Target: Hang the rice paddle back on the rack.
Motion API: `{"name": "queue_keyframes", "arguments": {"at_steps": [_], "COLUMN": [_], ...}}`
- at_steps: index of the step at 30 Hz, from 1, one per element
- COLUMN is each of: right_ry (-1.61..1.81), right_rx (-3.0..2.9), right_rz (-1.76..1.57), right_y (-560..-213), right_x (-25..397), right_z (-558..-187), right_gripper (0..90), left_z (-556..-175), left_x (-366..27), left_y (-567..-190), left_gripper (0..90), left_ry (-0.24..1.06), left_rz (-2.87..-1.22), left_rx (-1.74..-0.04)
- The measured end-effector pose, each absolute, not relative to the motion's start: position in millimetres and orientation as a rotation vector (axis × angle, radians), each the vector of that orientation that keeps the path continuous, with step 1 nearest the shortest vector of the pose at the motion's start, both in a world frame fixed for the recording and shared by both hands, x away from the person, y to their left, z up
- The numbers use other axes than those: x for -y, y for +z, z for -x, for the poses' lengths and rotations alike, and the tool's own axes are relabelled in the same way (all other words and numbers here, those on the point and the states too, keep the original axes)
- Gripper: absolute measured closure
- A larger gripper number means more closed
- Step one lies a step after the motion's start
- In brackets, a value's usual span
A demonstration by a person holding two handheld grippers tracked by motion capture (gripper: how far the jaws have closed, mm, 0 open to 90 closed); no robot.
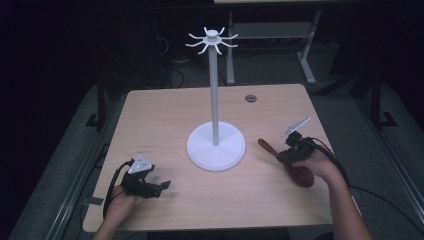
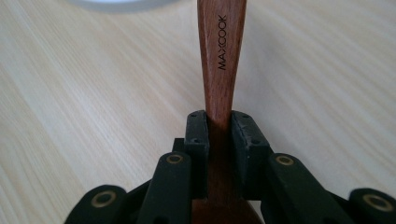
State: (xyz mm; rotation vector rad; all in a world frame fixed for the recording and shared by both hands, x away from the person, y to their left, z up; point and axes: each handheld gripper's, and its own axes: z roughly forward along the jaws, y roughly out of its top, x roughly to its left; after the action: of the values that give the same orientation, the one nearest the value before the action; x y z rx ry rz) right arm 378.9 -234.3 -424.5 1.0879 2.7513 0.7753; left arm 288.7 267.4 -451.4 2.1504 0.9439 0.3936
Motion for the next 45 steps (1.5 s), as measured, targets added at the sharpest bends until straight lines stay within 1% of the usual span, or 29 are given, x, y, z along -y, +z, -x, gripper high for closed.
{"name": "queue_keyframes", "arguments": {"at_steps": [28, 45], "right_ry": [1.379, 1.590], "right_rx": [-2.381, -2.275], "right_rz": [-1.061, -0.947], "right_y": [-389, -362], "right_x": [254, 239], "right_z": [-366, -363], "right_gripper": [77.6, 77.6], "left_z": [-289, -290], "left_x": [-267, -267], "left_y": [-452, -452], "left_gripper": [13.0, 13.1], "left_ry": [0.390, 0.402], "left_rz": [-2.151, -2.166], "left_rx": [-0.947, -0.940]}}
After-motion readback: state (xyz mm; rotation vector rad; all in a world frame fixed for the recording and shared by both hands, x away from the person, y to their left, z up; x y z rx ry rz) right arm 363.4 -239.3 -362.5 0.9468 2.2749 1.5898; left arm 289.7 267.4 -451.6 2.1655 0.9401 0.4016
